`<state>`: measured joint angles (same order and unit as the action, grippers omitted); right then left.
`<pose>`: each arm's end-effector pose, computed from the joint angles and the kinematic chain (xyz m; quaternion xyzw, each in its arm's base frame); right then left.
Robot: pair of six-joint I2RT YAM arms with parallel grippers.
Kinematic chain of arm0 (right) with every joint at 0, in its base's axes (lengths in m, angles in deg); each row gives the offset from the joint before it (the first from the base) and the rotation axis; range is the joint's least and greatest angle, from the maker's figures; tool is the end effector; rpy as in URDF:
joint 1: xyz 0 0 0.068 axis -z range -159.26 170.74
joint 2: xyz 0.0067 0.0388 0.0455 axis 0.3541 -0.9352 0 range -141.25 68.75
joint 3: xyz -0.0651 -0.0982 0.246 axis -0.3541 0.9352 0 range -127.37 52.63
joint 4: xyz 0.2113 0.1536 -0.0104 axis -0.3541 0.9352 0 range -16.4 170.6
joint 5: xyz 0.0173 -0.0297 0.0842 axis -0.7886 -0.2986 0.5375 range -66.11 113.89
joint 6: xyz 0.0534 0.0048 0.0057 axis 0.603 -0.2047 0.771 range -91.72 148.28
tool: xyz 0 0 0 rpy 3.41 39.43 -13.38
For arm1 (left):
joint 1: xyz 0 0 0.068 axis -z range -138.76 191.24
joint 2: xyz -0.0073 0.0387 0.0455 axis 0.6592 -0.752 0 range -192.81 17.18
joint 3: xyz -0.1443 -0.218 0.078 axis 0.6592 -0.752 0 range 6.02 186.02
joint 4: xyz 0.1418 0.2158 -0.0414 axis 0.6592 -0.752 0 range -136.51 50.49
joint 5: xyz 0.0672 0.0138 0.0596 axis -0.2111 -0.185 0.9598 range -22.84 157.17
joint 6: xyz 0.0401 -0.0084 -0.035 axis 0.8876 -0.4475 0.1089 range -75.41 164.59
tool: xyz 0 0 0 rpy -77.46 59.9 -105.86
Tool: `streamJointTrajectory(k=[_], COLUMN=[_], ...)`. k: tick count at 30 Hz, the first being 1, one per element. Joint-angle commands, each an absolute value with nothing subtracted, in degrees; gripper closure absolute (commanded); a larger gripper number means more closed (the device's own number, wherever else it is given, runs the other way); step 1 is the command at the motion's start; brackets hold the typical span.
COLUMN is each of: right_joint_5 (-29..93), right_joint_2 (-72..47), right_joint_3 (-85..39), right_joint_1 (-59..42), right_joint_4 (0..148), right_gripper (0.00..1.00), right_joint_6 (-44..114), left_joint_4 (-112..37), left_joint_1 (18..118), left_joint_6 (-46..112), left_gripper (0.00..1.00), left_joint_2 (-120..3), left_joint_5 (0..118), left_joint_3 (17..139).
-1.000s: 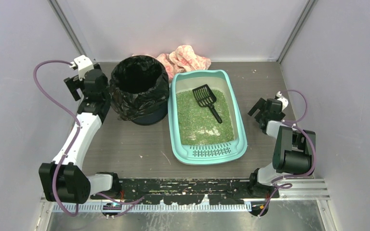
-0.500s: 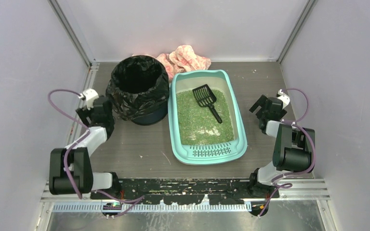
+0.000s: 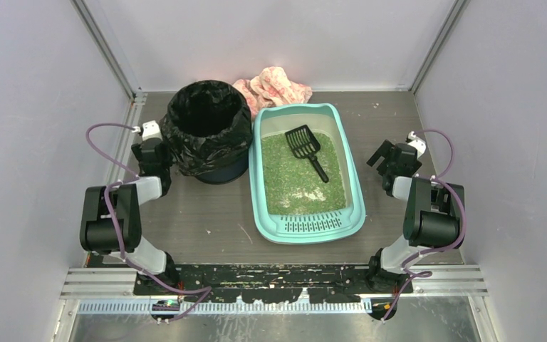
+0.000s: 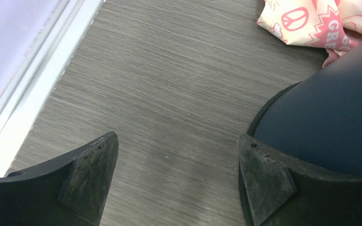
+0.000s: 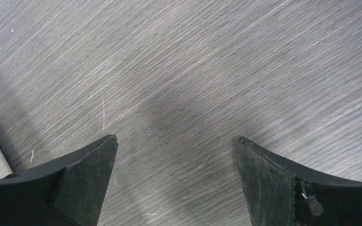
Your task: Clean the litter box
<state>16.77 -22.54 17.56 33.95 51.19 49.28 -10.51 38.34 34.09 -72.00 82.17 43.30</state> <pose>0.2939 -0.0735 0.1462 0.2869 0.8329 -0.0227 0.4727 0.3136 0.0251 0.1795 -0.1681 0.8123 0.0723 0.5539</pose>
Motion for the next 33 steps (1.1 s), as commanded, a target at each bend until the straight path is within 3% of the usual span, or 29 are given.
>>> streamJointTrajectory(k=[1,9,14,25,27,33], right_joint_5=[17.5,12.0,11.0,12.7,12.2,10.2], right_joint_2=[-20.9,-14.5,-12.0,-15.9,-15.7,-17.1], right_joint_3=[17.3,23.6,24.3,24.3,24.6,20.6], right_joint_1=[34.0,34.0,33.9,33.0,33.0,32.5], right_joint_4=[47.3,43.4,46.6,39.7,39.2,46.5], right_gripper=[0.00,0.00,0.00,0.00,0.00,0.00], right_joint_6=[47.9,49.0,48.2,48.2,48.4,49.8], left_joint_4=[-0.8,-2.9,-12.6,-9.5,-4.5,-1.1], left_joint_1=[39.3,40.6,45.1,45.1,45.2,45.0], left_joint_6=[30.1,35.5,48.5,45.3,42.3,44.2], left_gripper=[0.00,0.00,0.00,0.00,0.00,0.00], left_joint_2=[-74.0,-71.3,-64.4,-58.8,-59.6,-66.1], left_joint_5=[73.1,67.4,67.4,70.7,73.6,72.3], left_joint_3=[41.4,42.6,43.2,33.4,29.4,32.4])
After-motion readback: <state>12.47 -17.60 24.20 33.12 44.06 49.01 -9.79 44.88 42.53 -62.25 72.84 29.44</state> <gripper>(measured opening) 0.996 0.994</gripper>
